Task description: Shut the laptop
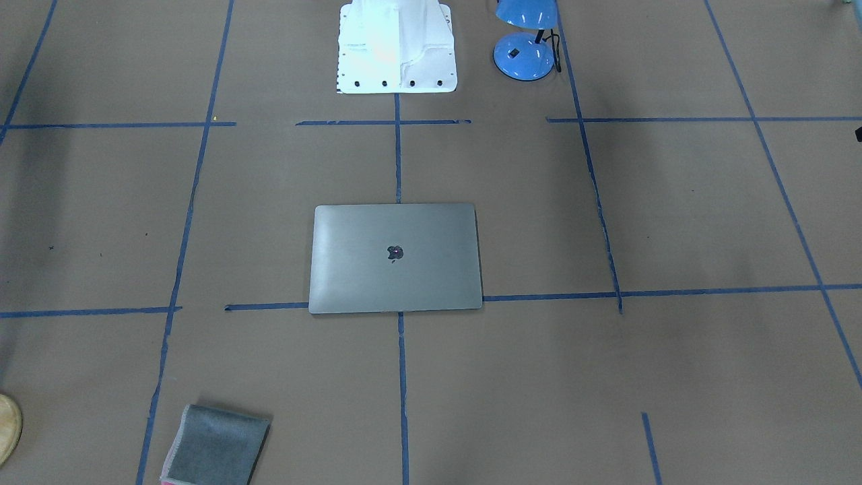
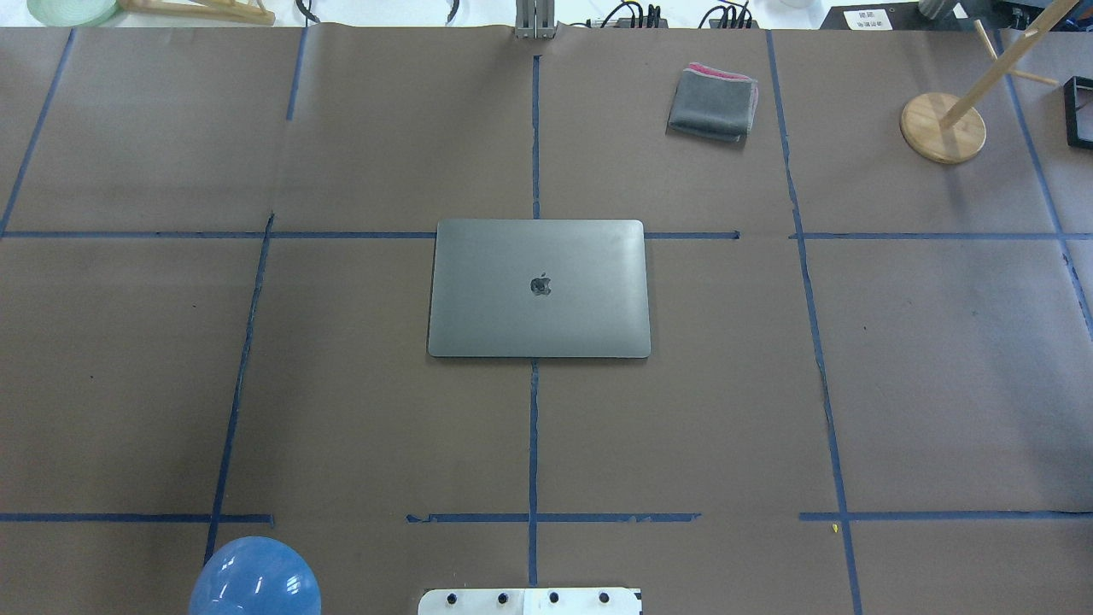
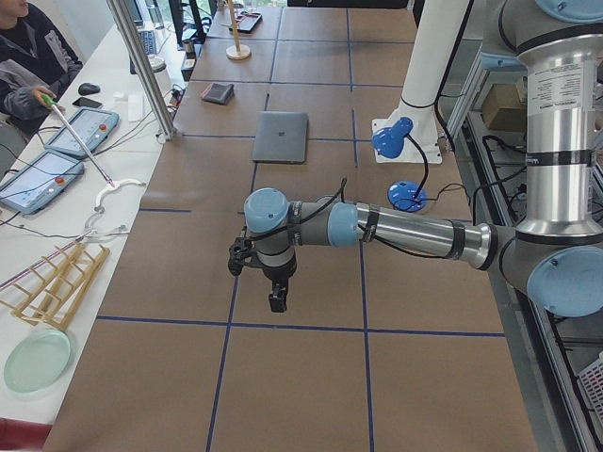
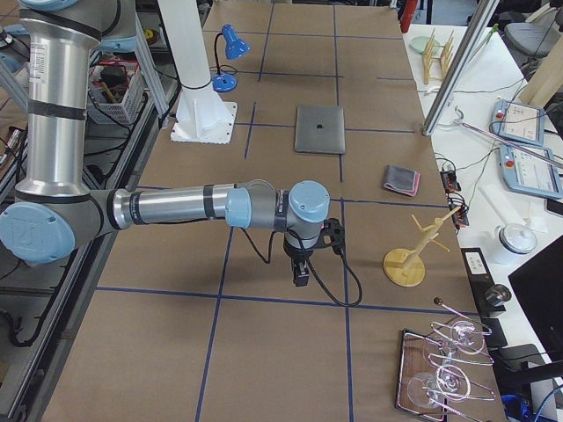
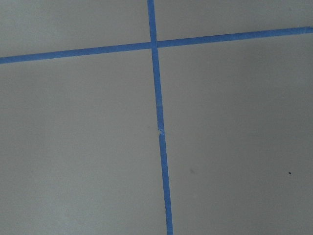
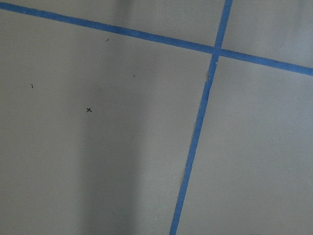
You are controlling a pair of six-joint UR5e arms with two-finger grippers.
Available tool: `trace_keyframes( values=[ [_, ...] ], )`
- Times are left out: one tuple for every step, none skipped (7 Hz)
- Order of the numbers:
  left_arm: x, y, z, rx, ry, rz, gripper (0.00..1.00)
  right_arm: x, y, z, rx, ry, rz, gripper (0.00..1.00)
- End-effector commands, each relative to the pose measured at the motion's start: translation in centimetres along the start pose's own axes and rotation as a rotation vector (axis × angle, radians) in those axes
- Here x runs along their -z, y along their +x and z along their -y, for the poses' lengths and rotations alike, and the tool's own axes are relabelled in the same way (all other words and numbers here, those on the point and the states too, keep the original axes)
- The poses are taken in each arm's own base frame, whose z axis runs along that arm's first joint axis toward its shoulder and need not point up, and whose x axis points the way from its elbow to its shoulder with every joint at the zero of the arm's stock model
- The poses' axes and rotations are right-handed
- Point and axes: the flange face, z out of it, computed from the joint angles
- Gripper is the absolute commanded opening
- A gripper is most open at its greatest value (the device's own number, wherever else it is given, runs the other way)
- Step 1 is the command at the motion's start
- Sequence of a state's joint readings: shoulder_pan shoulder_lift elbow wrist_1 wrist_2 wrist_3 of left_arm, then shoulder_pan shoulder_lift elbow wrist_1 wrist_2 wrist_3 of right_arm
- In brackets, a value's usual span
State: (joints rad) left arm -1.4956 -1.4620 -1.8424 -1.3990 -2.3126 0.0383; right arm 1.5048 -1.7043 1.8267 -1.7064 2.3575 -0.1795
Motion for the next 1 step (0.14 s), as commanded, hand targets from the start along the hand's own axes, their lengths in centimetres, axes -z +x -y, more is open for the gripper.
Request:
trace_keyframes(
  values=[
    [0.05,0.04,0.0,-0.001,0.001,0.001,0.99,0.02,-0.03,-0.05,0.001,0.001,0.0,1.0]
  ],
)
